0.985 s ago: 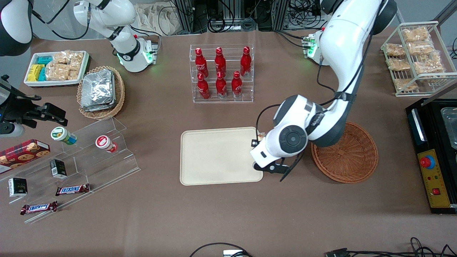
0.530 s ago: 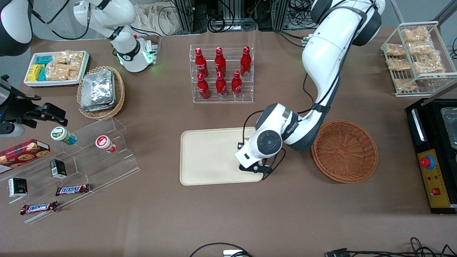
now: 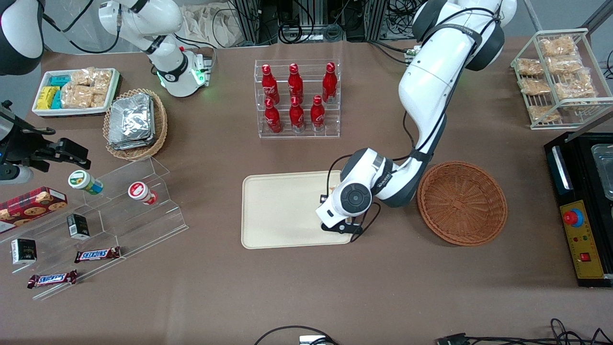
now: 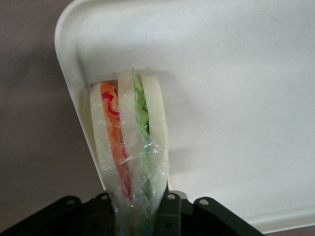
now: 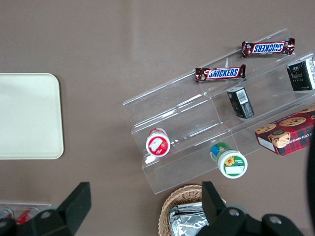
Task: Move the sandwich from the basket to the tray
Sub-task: 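Lower the held sandwich onto the beige tray, then open the left gripper to release the sandwich on the tray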
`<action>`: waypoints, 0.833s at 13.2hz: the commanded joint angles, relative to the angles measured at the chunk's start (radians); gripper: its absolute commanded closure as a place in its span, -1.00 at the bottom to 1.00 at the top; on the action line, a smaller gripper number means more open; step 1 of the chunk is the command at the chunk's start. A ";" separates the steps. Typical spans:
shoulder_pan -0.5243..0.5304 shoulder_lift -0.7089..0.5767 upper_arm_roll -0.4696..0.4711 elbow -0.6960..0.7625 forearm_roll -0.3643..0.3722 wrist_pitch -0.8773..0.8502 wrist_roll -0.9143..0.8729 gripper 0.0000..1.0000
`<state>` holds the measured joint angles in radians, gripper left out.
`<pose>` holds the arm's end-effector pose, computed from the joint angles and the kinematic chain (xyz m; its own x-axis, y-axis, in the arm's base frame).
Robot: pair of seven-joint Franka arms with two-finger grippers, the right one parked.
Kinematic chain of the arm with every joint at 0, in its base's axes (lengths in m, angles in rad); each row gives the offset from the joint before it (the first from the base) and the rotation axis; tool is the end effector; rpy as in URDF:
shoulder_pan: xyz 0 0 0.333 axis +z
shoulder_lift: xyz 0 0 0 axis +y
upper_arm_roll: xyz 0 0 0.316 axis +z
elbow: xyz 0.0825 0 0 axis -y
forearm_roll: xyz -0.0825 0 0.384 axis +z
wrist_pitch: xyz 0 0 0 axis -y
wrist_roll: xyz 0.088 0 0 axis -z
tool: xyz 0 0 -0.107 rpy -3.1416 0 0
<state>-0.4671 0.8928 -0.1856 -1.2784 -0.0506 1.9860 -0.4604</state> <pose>0.5962 -0.4205 0.2047 0.9631 -0.1192 -0.2411 -0.1009 -0.9911 0.0870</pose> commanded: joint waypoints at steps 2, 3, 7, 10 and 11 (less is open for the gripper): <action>0.005 -0.057 0.006 0.002 0.005 -0.007 -0.013 -1.00; 0.008 -0.086 0.008 0.002 0.003 -0.013 -0.023 -1.00; 0.106 -0.245 0.006 0.002 0.000 -0.178 -0.017 -1.00; 0.212 -0.383 0.005 0.004 0.002 -0.359 -0.009 -1.00; 0.243 -0.426 0.005 0.004 0.003 -0.418 -0.006 -1.00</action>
<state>-0.2822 0.5598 -0.1724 -1.2408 -0.0501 1.6507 -0.4698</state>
